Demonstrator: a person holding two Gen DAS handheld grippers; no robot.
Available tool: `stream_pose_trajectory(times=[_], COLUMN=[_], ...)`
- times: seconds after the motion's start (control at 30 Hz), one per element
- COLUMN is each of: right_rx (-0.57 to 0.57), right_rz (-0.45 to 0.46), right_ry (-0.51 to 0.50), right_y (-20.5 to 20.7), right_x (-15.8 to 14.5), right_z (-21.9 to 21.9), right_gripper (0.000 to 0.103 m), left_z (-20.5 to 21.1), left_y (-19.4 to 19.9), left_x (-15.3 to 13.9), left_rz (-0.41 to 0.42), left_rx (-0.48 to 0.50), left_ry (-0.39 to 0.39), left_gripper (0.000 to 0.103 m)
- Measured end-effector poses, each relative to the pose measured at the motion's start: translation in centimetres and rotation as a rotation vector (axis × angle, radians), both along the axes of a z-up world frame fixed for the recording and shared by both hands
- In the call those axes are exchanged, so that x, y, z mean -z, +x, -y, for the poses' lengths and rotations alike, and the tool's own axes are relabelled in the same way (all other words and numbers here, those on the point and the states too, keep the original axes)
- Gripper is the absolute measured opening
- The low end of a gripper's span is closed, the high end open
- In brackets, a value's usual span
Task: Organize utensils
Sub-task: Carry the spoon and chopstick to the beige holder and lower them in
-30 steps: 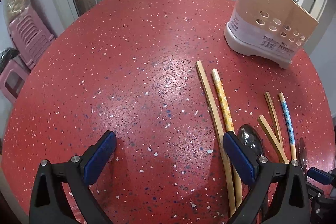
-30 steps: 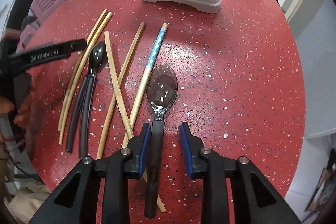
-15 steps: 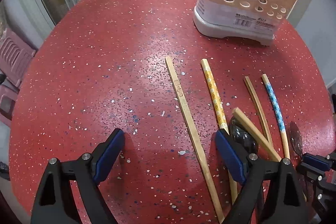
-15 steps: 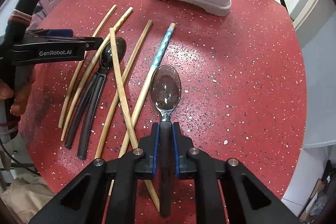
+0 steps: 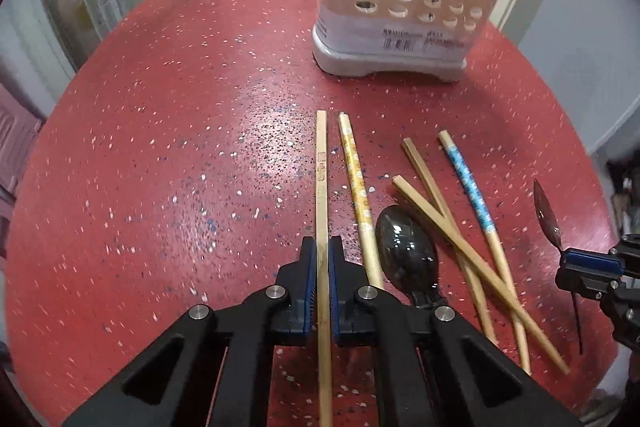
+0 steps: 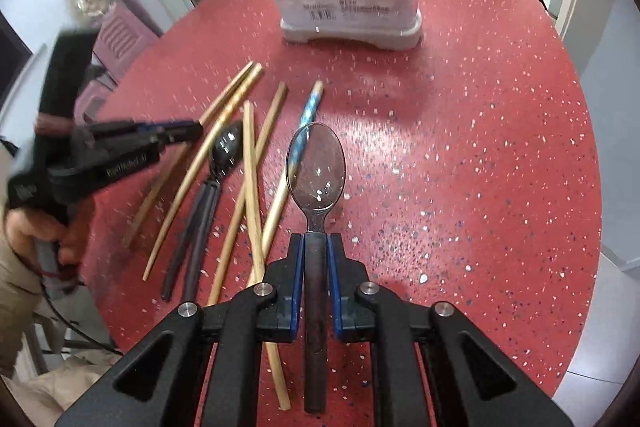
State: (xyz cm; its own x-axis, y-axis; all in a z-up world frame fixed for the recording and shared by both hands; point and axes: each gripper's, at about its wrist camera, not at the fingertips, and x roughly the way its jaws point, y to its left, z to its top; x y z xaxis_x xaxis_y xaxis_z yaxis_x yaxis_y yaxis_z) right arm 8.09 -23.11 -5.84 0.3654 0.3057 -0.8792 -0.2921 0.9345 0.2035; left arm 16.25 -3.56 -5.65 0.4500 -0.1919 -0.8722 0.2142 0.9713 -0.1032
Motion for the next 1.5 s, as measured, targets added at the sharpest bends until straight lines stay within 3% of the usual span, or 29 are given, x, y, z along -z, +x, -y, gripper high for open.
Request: stream_pose_trajectory(times=[0.23, 0.73, 1.03, 1.5], right_rx=[0.021, 0.074, 0.086, 0.105], right_rz=[0.039, 0.166, 0.229, 0.357], right_ry=[0.103, 0.200, 0.224, 0.245], right_y=[0.4, 2.9, 4.7, 9.5], right_x=[-1.8, -7.3, -10.0, -15.8], right_z=[1.3, 2.3, 2.5, 3.1], right_gripper=[0.013, 0.013, 0.013, 0.013], left_z=[-3.5, -4.8, -5.2, -4.2], left_y=[-1.4, -1.9, -1.5, 2.0], left_x=[-1.5, -9.1, -13.2, -22.0], left_rz=[0.081, 0.285, 0.358, 0.516], left_rx=[-0.095, -0.117, -0.097, -0.052], left_ry=[-0.138, -0.257, -0.304, -0.305], left_gripper=[0.032, 0.032, 0.032, 0.032])
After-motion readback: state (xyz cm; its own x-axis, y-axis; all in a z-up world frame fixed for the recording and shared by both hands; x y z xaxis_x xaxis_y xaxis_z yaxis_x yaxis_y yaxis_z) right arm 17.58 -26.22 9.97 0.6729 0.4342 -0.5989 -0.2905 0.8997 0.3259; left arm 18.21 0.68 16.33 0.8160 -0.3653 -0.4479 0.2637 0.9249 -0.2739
